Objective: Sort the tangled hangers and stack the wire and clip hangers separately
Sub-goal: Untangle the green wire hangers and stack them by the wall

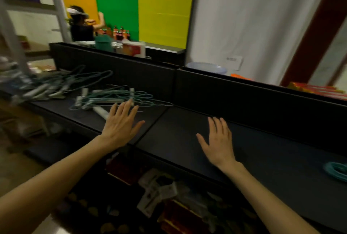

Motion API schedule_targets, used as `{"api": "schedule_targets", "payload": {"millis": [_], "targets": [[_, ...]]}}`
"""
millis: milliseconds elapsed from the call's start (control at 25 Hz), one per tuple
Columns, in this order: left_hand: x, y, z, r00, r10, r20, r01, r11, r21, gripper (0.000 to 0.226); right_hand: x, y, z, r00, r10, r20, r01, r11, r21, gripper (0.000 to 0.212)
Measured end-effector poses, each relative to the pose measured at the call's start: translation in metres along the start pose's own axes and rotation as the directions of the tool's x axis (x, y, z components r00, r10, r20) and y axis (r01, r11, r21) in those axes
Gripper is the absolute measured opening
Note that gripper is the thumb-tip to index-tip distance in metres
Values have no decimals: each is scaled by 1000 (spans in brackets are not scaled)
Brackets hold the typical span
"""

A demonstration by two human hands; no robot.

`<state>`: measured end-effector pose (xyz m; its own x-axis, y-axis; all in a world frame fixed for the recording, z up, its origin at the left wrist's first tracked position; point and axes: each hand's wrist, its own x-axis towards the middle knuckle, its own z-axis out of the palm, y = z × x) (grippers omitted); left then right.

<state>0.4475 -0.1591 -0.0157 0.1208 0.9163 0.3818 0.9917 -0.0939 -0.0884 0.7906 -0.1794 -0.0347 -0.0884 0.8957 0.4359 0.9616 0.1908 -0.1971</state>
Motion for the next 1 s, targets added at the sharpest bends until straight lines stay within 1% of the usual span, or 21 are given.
{"api": "schedule_targets", "payload": {"millis": [80,120,160,240,320,400,440,520,560,640,720,760,840,920,1000], "targets": [[-3,-54,8,984,-160,84,164,985,-52,77,36,-60,25,979,-130,159,127,992,28,79],[-1,-80,12,965,-232,124,243,966,-83,79,59,-93,38,957,-170,235,160,985,60,82],[2,-101,16,947,-278,159,298,948,-113,80,82,-122,48,939,-182,293,158,982,107,84],[14,-136,24,938,-311,150,330,935,-128,79,126,-171,68,935,-168,312,110,975,195,87],[38,-169,34,957,-271,104,282,953,-110,75,173,-208,90,950,-145,276,77,968,241,86],[70,-199,43,978,-197,62,202,977,-75,72,217,-231,113,954,-121,274,63,975,212,86],[87,-214,48,984,-172,52,175,982,-70,71,236,-239,125,945,-107,308,56,984,172,87],[123,-241,58,987,-146,61,151,984,-97,71,267,-250,146,904,-90,418,64,995,75,91],[139,-253,64,989,-135,66,141,983,-115,72,278,-251,153,882,-92,462,95,995,18,93],[165,-274,77,991,-96,89,109,983,-146,74,291,-250,160,863,-108,493,158,986,-62,98],[188,-294,86,988,-48,146,77,977,-200,68,302,-250,156,869,-102,485,132,991,-28,102],[195,-301,89,989,-16,145,50,970,-237,58,306,-251,151,877,-96,470,109,994,0,101],[205,-307,99,996,28,79,-1,946,-323,36,310,-254,139,899,-98,426,109,994,-1,93],[210,-310,105,998,52,-21,-56,936,-346,35,311,-254,132,916,-88,391,111,993,-37,82],[215,-314,109,989,64,-135,-110,926,-360,32,306,-254,126,933,-54,356,69,997,-30,72]]}}
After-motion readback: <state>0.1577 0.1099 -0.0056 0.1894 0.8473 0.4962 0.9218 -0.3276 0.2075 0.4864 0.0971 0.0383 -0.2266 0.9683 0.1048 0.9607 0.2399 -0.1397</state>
